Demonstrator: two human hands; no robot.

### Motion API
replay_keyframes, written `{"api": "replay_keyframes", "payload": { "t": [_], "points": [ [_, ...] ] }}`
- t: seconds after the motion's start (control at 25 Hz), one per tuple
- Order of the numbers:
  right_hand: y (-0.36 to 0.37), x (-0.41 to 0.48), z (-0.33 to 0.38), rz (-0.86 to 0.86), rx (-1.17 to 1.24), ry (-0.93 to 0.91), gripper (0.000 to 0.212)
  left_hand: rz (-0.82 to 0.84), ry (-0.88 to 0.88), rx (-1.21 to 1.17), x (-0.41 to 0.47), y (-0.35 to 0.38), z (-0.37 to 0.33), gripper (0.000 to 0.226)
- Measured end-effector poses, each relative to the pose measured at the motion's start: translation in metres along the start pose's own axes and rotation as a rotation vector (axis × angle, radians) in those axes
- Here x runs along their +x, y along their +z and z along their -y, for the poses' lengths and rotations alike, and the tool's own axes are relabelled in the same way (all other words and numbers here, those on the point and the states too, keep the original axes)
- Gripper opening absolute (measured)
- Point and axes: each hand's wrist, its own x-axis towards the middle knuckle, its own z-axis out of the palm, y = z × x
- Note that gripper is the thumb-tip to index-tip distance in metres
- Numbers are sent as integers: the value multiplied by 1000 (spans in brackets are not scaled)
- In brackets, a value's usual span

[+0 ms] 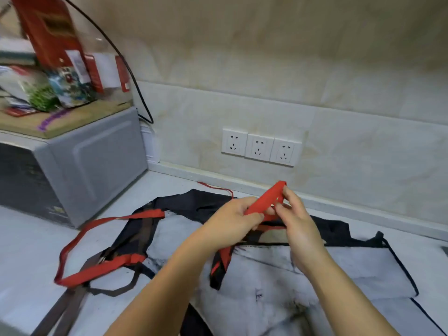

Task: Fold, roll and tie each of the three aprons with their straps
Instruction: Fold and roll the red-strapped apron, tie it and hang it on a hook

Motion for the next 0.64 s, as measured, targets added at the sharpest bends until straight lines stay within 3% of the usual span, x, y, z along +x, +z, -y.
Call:
{"api": "replay_keyframes", "payload": {
  "t": [0.28, 0.48, 0.64],
  "points": [
    [90, 4, 143, -46, -288, -272, 42, -266, 10, 65, -22, -143, -99, 25],
    [157, -1, 205, -164, -292, -454, 38, -341, 61, -3, -50, -239, -144, 24],
    [214, -3, 231, -100, -228, -529, 42, -405, 110, -30, -82, -296, -152, 24]
  ]
}}
